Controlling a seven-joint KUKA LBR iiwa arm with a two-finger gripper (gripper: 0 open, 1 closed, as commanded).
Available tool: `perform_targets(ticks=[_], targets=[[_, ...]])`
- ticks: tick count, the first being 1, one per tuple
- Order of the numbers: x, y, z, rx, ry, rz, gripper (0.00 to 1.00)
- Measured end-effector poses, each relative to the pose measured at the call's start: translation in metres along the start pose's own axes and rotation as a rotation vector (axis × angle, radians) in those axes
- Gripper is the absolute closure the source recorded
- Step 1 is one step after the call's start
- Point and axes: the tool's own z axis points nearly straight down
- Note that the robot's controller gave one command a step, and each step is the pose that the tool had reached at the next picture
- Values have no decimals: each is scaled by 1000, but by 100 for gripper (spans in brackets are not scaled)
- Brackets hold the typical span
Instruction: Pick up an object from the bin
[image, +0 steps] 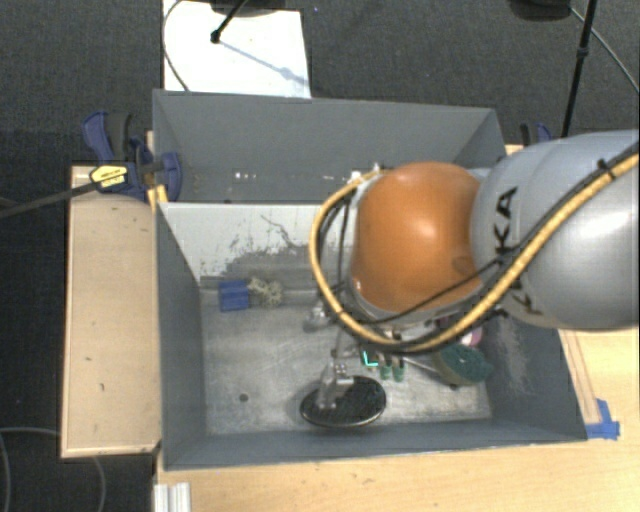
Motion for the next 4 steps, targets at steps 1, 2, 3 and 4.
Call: perform_targets(ticks=[1, 2, 3, 4], targets=[[-7, -46, 111, 1, -2, -363, 0], [-8, -44, 108, -1, -6, -357, 100], [-64, -124, -67, 5, -20, -476, 100], [-62, -121, -63, 1, -10, -477, 0]])
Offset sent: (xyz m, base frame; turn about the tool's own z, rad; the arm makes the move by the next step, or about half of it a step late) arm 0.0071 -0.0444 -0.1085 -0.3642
